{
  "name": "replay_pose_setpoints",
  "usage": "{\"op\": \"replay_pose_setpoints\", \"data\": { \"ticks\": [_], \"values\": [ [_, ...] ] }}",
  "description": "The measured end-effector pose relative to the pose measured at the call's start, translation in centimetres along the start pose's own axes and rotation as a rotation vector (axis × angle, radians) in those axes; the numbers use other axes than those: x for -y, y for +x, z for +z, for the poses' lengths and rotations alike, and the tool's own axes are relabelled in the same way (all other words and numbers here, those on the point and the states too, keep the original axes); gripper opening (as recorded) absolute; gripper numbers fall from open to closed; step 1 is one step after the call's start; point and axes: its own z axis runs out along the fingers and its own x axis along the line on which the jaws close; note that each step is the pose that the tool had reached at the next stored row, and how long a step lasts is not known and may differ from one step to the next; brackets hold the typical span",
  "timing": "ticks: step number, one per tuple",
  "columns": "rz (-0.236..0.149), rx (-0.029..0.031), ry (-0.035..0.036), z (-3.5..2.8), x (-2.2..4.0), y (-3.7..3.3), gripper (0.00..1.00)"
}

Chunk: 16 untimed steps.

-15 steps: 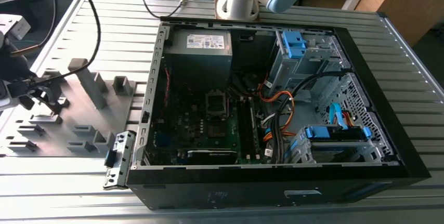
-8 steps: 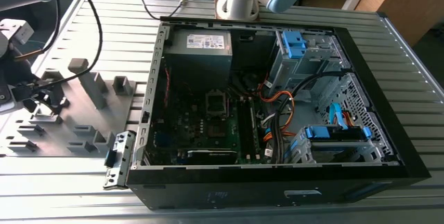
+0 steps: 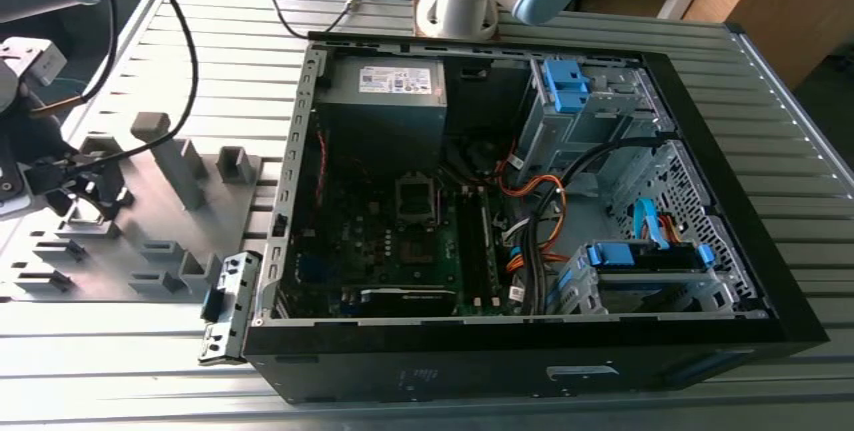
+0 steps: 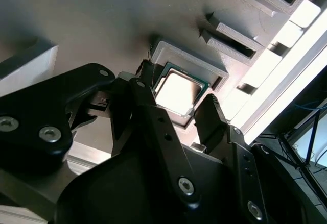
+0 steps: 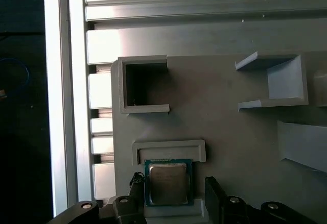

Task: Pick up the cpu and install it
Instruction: 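Pick up the cpu and move it towards the insertion slot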

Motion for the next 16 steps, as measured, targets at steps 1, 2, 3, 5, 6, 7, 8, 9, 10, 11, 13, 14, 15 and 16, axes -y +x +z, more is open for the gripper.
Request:
{"op": "replay_pose_setpoints", "data": {
  "ticks": [1, 2, 3, 5, 6, 7, 8, 9, 10, 11, 13, 14, 15, 16],
  "values": [
    [0.000, -0.0002, 0.0001, 0.01, -0.04, 0.04, 0.59],
    [0.000, -0.0004, 0.0002, 0.01, -0.07, 0.08, 0.59],
    [0.000, -0.0004, 0.0002, 0.02, -0.10, 0.12, 0.59],
    [0.000, -0.0002, 0.0001, 0.07, -0.12, 0.22, 0.59],
    [0.000, -0.0001, 0.0000, 0.11, -0.13, 0.26, 0.59],
    [0.000, -0.0001, 0.0001, 0.12, -0.15, 0.28, 0.59],
    [0.000, -0.0001, 0.0000, 0.14, -0.18, 0.28, 0.59],
    [0.000, -0.0002, 0.0001, 0.13, -0.19, 0.29, 0.59],
    [0.000, -0.0002, 0.0001, 0.14, -0.21, 0.29, 0.59],
    [0.000, -0.0001, 0.0000, 0.15, -0.22, 0.29, 0.59],
    [-0.005, -0.0005, -0.0002, 0.15, -0.23, 0.29, 0.59],
    [-0.010, -0.0007, -0.0006, 0.15, -0.24, 0.29, 0.59],
    [-0.015, -0.0008, -0.0010, 0.16, -0.24, 0.29, 0.59],
    [-0.021, -0.0010, -0.0015, 0.16, -0.25, 0.30, 0.59]
  ]
}}
